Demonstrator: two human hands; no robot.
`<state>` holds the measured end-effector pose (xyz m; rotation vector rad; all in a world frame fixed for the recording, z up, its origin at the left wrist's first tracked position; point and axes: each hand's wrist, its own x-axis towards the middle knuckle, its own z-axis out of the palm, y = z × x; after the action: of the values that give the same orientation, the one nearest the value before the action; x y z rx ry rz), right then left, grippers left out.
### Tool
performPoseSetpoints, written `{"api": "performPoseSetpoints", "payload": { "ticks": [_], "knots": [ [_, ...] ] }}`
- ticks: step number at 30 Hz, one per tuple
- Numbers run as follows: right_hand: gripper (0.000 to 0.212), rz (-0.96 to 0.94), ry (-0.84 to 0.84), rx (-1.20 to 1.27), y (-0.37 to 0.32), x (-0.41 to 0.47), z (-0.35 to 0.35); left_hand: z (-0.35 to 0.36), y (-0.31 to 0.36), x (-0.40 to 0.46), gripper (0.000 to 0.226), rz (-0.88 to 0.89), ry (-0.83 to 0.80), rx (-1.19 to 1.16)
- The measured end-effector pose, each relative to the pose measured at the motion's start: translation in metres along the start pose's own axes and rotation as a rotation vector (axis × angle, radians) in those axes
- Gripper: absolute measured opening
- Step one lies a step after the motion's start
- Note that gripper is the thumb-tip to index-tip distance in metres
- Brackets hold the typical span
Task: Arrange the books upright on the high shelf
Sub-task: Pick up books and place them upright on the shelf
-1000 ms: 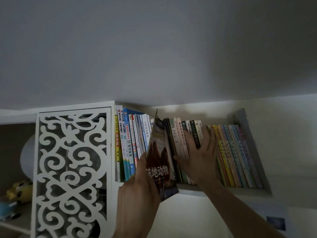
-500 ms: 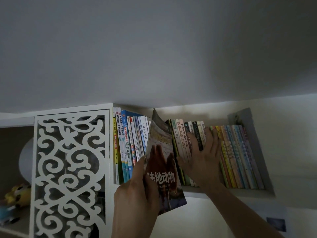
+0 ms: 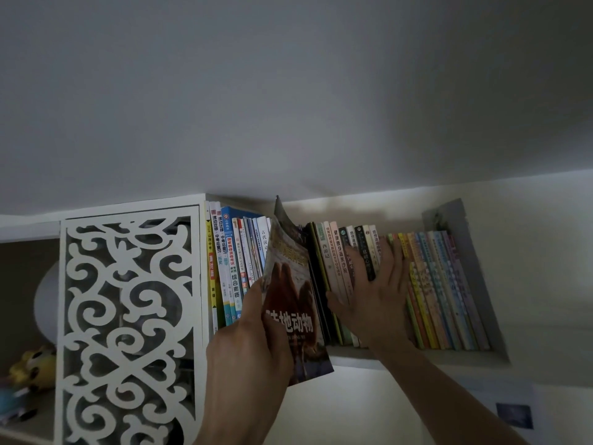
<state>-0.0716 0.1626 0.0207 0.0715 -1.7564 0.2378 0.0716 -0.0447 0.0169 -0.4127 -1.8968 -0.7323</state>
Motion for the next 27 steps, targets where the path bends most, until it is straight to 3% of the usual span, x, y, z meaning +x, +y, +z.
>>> {"api": "performPoseSetpoints", "payload": {
  "ticks": [15,22,27],
  "knots": [
    [0.091,0.008,-0.028,-0.026,-0.001,0.0,-0.002,0.052,0.006,0.045,0.025,-0.045,0.019,-0.065],
    [0.091,0.009,0.014,-0.013,-0.003,0.002,-0.003,0.115,-0.01,0.063,0.041,-0.035,-0.044,-0.218],
    [0.096,0.002,-0.022,-0.041,0.0,0.001,0.001,0.144,-0.033,0.043,0.069,0.066,-0.088,-0.092]
  ]
}}
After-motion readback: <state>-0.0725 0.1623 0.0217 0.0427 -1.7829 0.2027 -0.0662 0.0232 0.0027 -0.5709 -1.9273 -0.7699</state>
